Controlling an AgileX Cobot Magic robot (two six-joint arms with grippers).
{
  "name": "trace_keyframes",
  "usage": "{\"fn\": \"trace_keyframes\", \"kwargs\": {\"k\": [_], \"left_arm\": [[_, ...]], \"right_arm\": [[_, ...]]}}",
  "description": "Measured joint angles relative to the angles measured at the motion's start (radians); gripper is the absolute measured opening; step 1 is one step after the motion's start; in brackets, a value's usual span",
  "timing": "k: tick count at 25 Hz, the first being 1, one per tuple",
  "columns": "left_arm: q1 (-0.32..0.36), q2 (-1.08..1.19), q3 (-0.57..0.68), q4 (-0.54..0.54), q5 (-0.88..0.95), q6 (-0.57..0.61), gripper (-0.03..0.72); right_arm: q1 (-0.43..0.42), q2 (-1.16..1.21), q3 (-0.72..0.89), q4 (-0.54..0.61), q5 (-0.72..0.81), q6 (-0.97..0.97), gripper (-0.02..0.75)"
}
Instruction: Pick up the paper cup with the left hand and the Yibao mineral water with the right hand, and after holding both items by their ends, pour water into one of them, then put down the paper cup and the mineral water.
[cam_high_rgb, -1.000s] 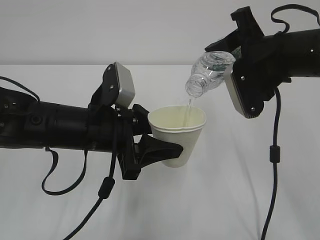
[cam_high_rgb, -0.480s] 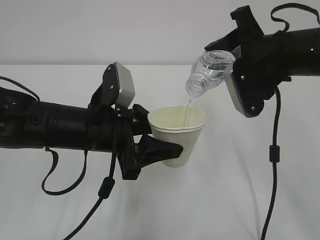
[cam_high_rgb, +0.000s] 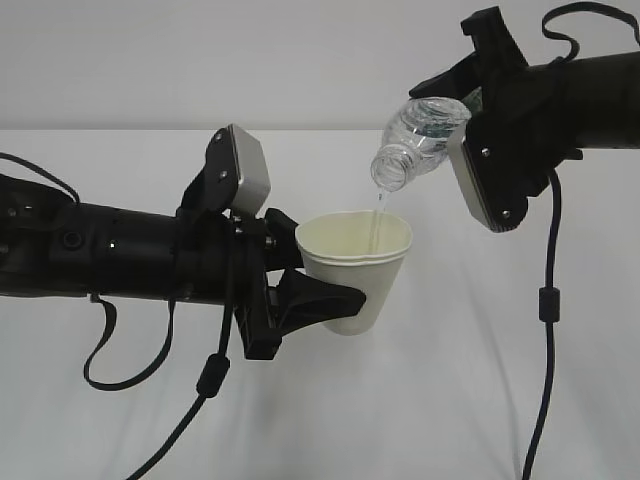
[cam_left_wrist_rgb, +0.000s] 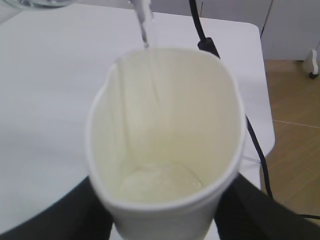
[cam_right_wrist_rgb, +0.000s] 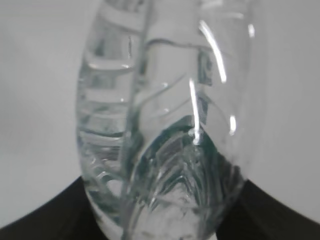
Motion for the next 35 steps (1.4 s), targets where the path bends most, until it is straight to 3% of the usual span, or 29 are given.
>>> {"fn": "trace_keyframes", "kwargs": {"k": [35], "left_arm": [[0.0,0.0,0.0,0.0,0.002,0.002,0.4]], "right_arm": [[0.0,0.0,-0.01,-0.021,-0.002,0.0,0.424]]}}
